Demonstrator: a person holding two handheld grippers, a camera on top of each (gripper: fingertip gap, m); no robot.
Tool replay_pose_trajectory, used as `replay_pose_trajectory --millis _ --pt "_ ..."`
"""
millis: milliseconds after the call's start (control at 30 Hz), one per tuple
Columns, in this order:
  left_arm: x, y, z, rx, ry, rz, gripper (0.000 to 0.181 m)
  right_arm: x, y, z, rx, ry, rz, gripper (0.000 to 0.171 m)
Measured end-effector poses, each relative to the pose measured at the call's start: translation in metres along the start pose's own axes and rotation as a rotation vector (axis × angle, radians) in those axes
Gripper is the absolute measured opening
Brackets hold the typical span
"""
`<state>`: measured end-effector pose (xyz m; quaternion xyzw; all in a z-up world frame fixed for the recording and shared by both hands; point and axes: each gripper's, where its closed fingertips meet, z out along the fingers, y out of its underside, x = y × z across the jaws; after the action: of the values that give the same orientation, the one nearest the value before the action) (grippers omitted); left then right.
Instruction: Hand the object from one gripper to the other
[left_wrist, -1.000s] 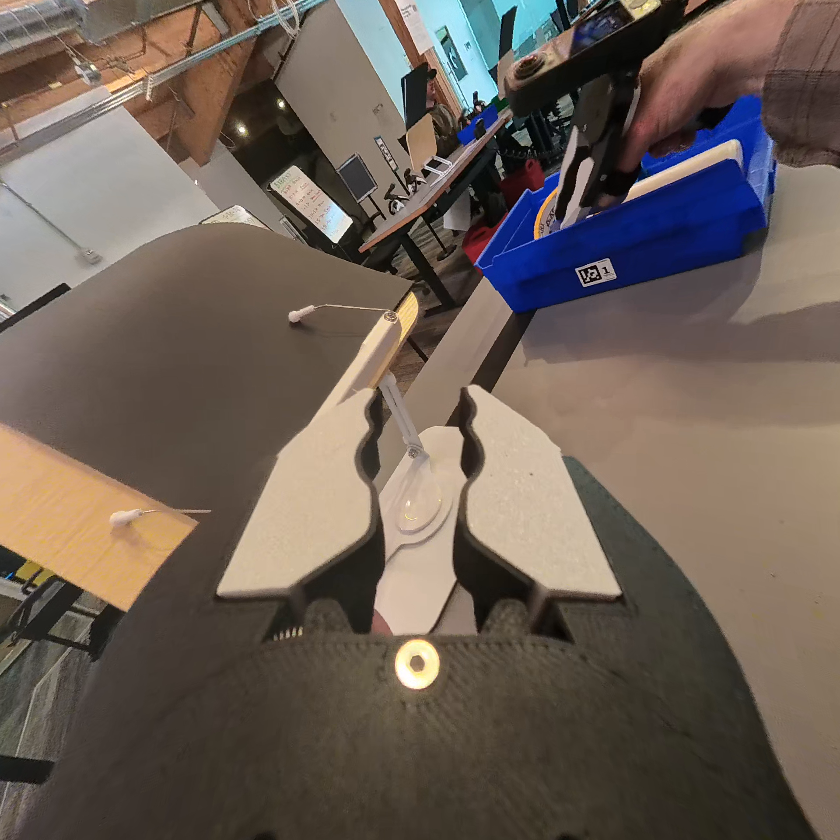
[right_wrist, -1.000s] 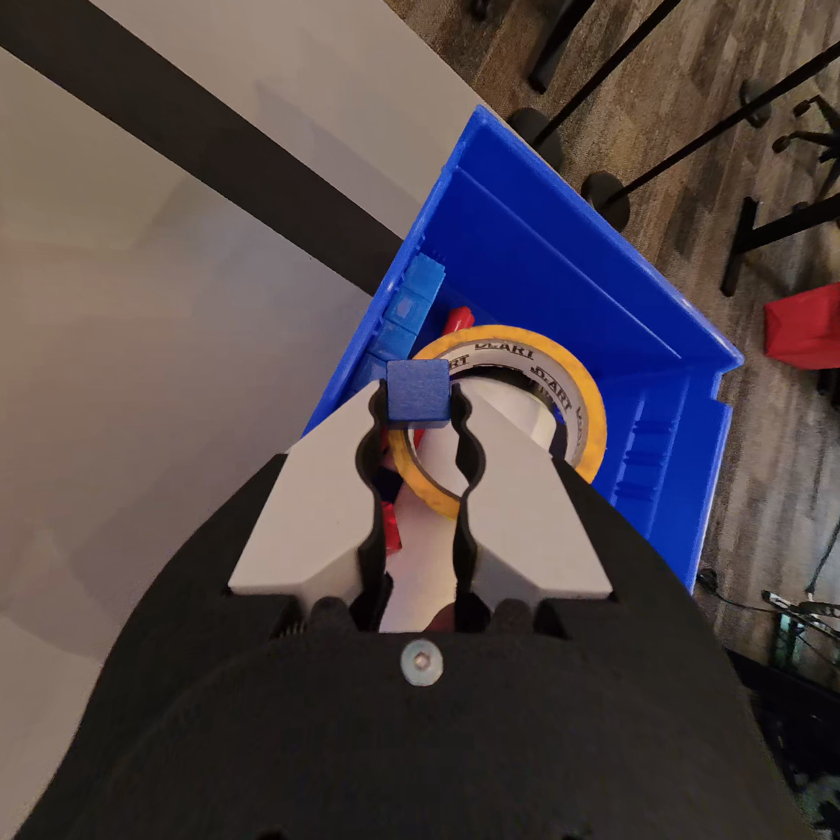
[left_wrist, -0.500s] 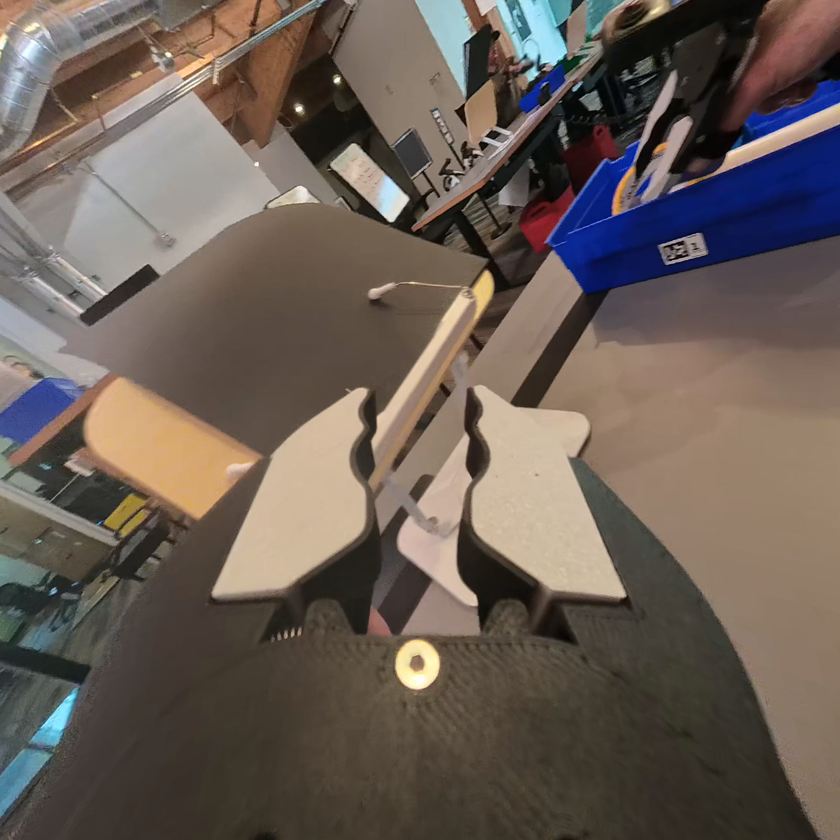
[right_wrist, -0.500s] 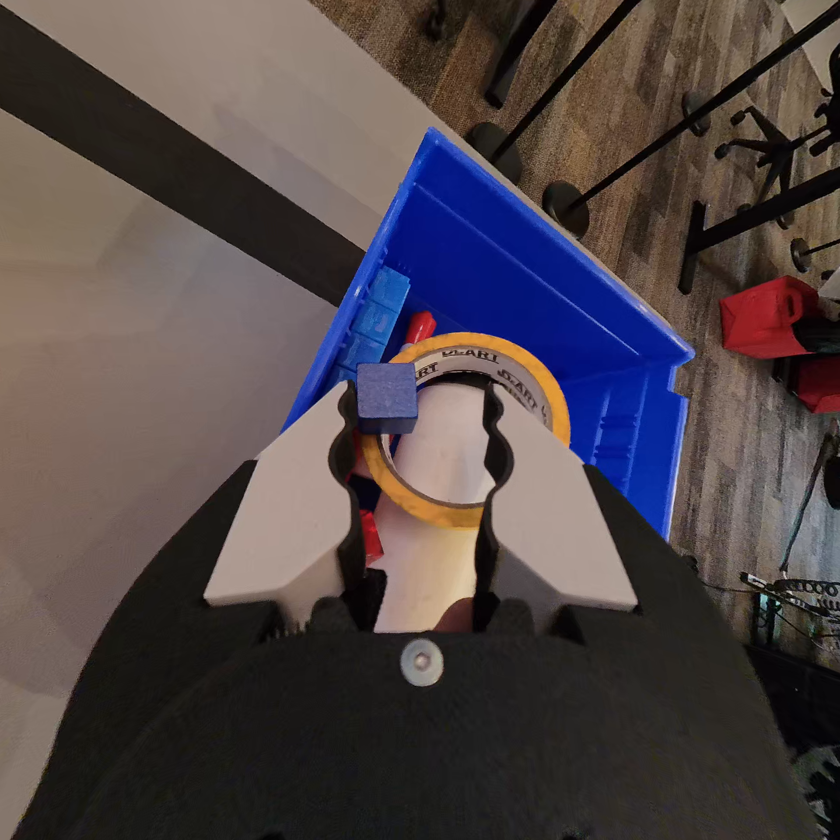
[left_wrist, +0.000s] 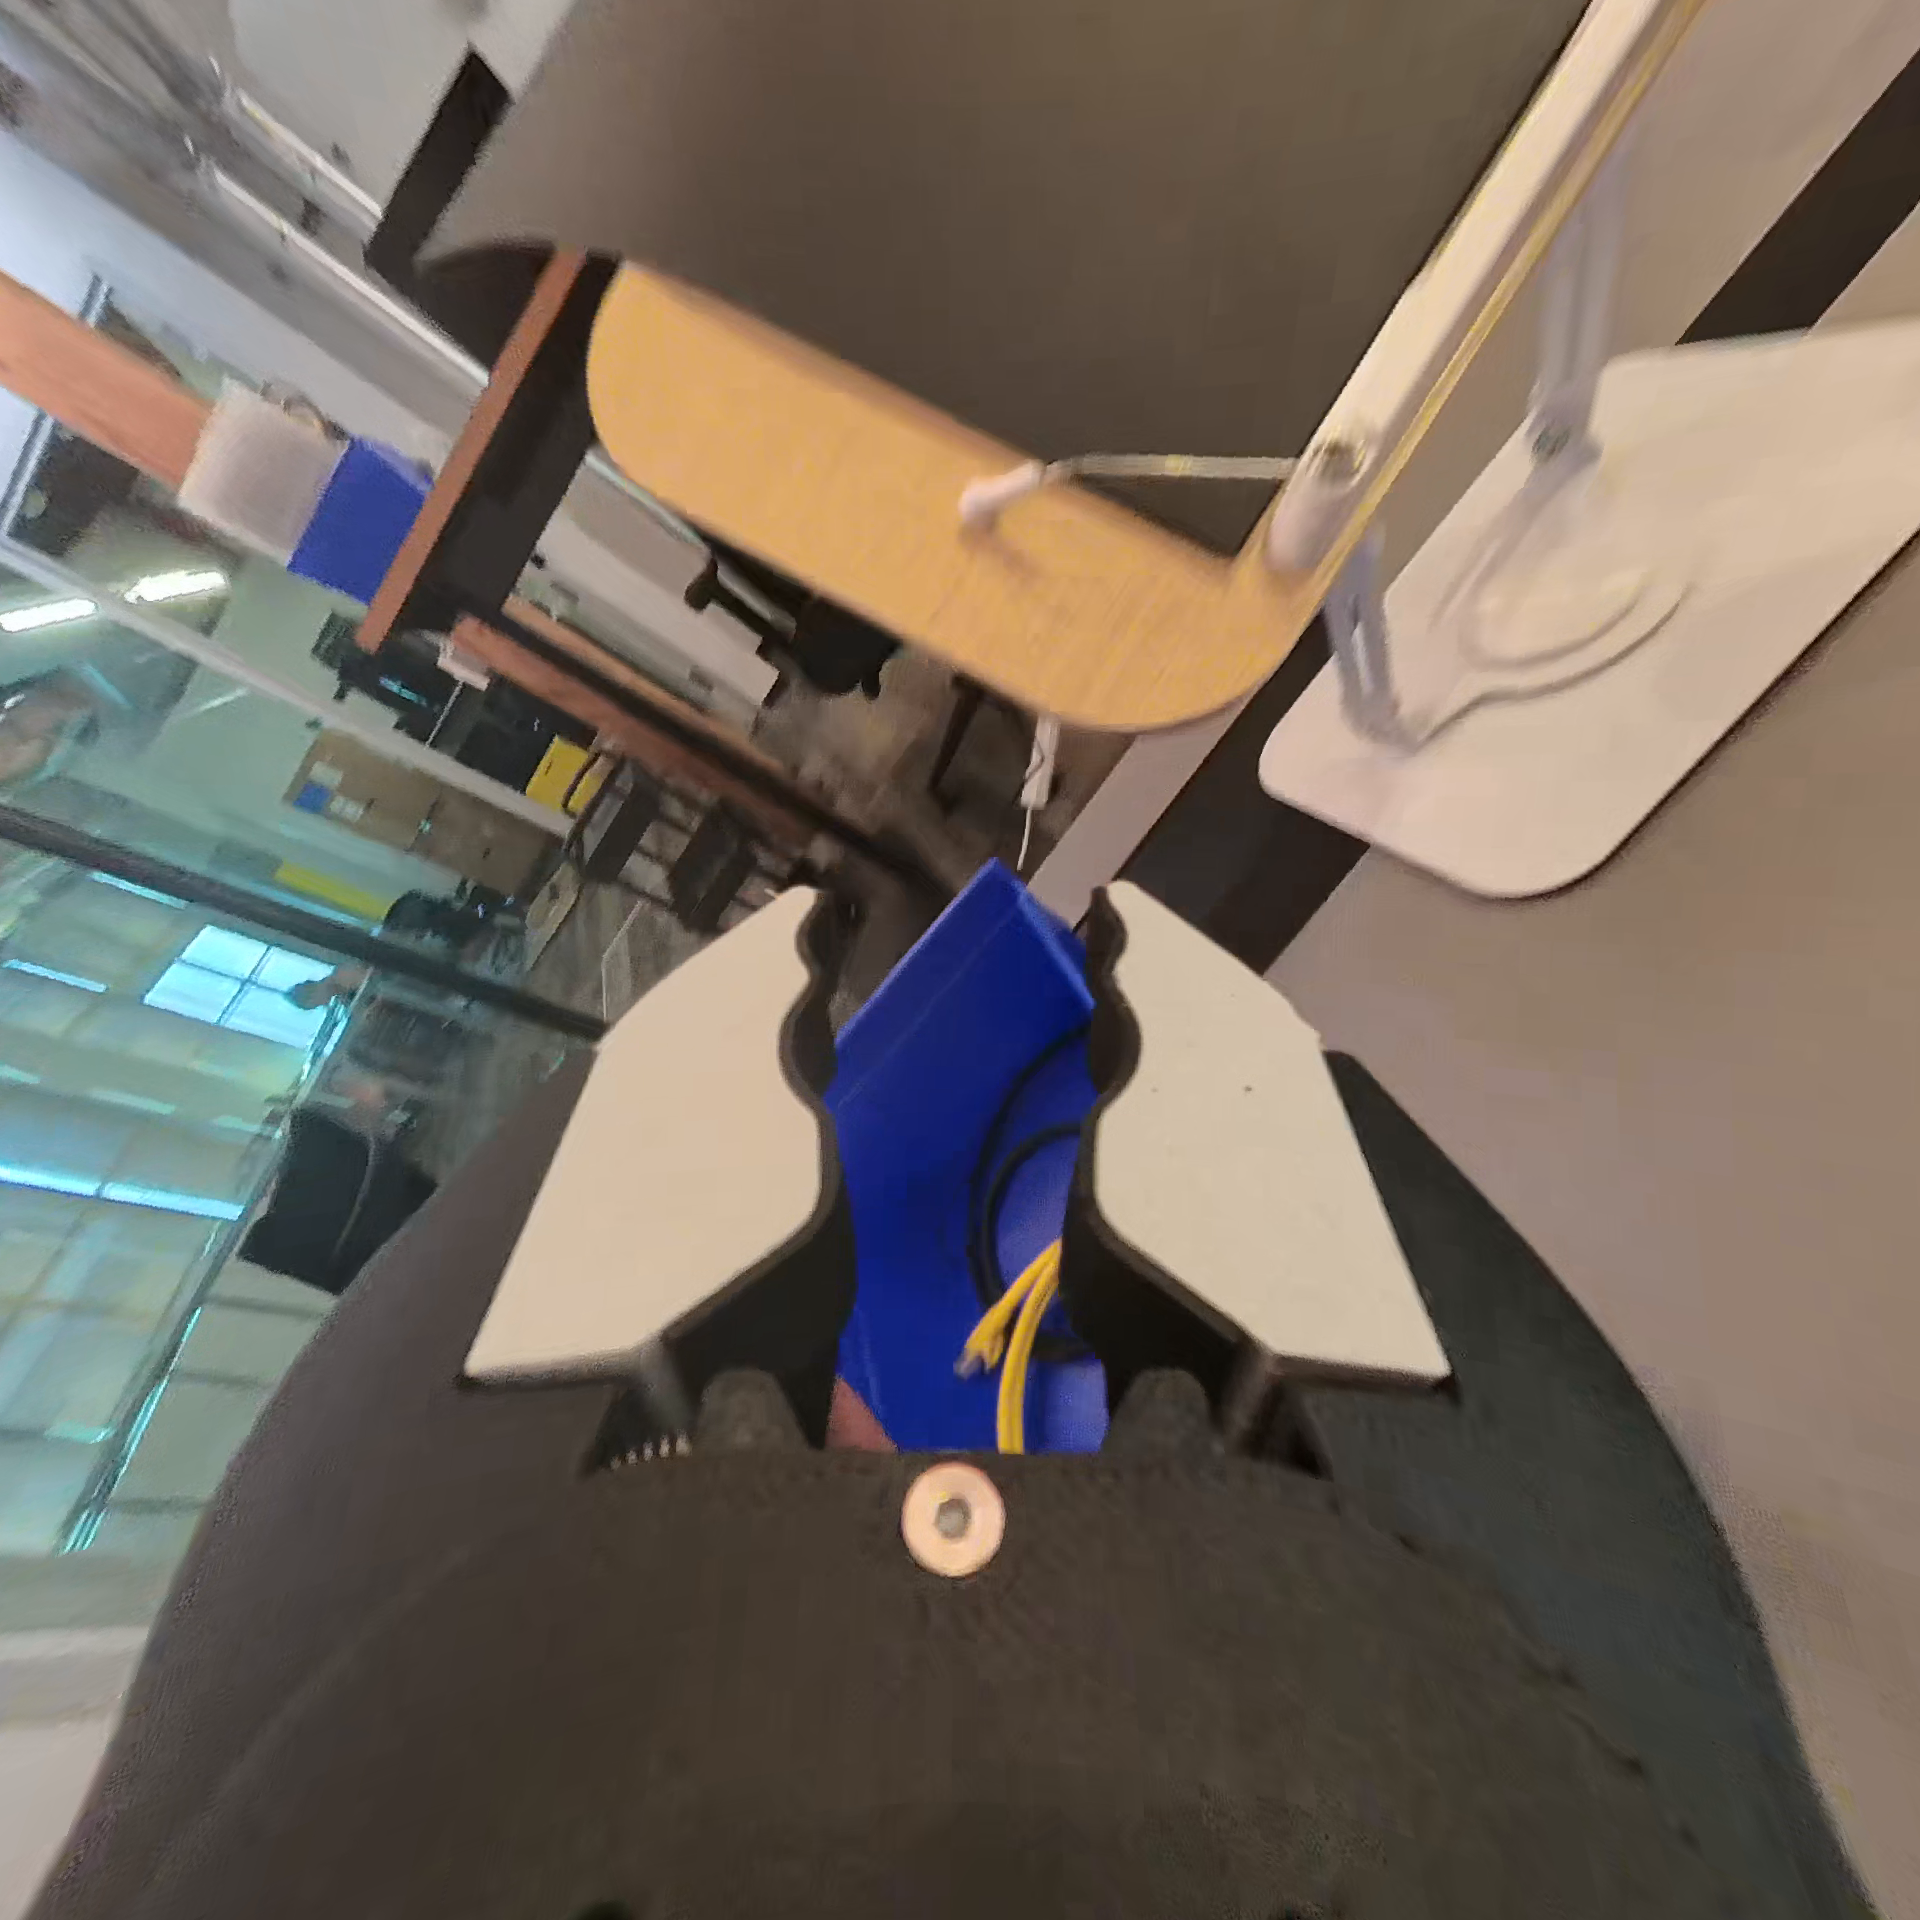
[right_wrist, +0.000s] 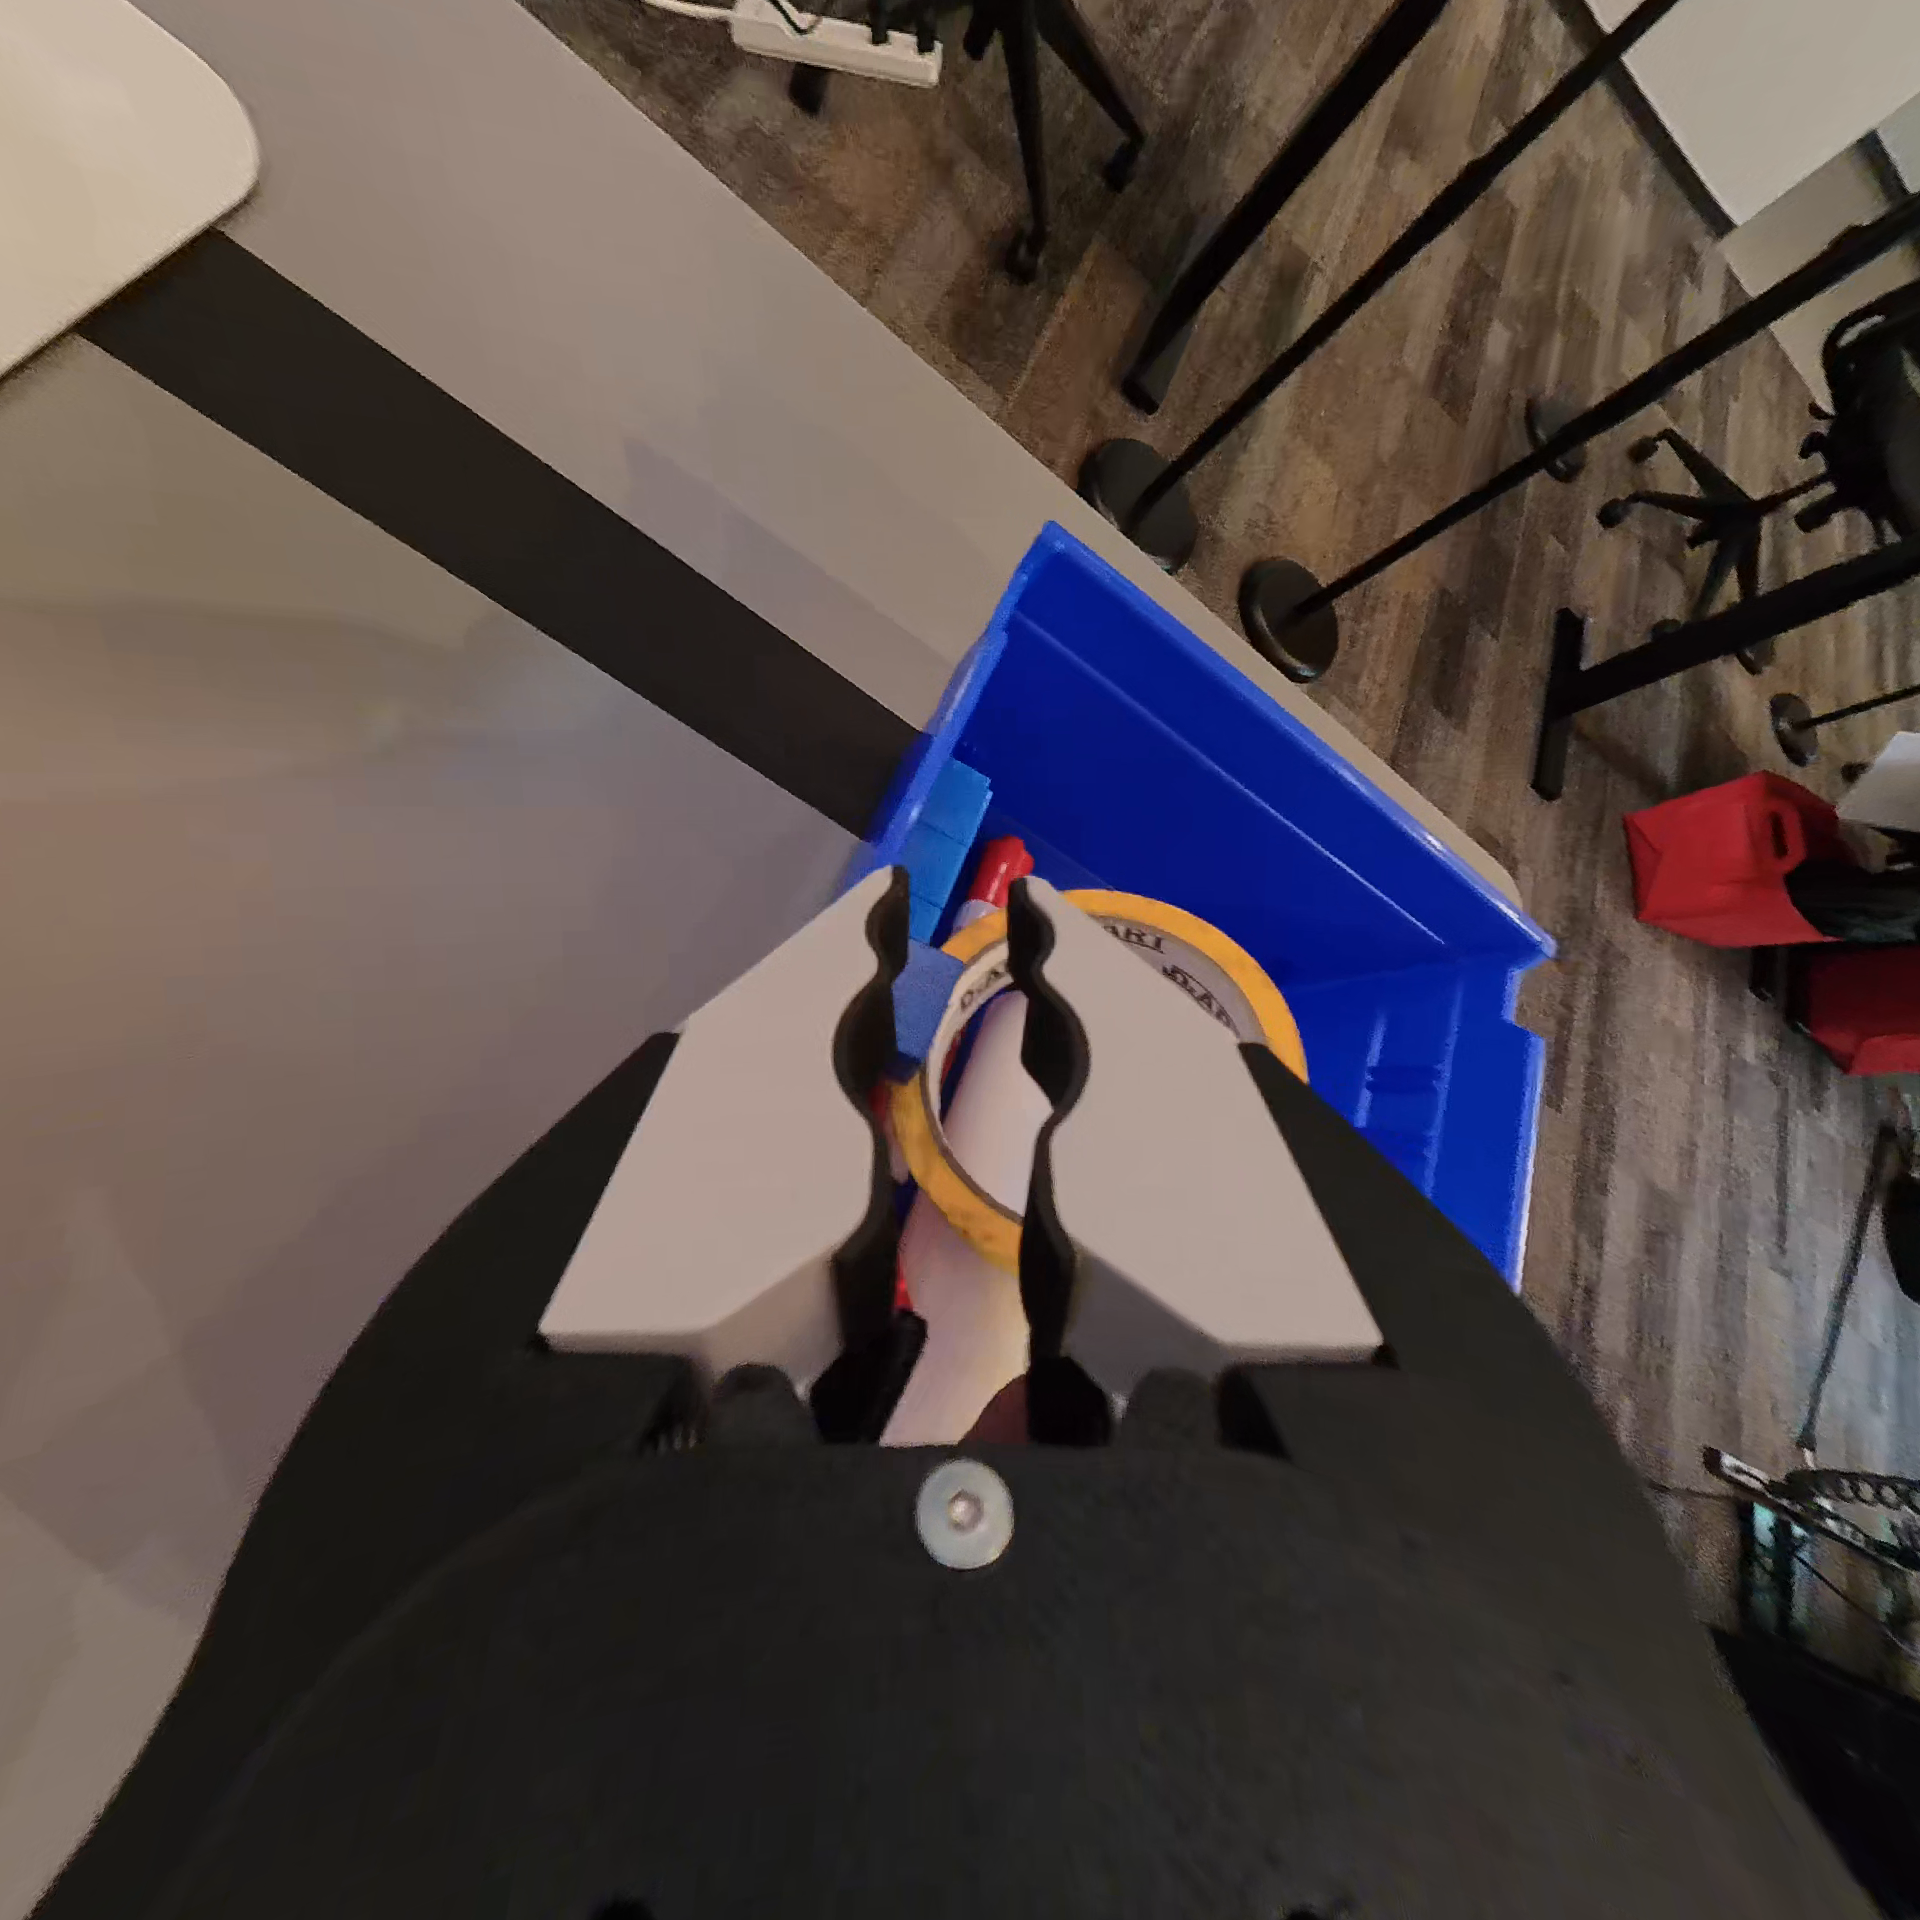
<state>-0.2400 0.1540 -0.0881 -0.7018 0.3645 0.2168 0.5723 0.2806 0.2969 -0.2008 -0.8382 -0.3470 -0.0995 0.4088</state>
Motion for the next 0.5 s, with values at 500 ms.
replay_pose_trajectory --millis 500 --pt "-0.001 0.109 0.023 -0.225 0.109 -0.083 0.038 0.012 -0.033 -0.013 0.11 0.079 0.074 0.058"
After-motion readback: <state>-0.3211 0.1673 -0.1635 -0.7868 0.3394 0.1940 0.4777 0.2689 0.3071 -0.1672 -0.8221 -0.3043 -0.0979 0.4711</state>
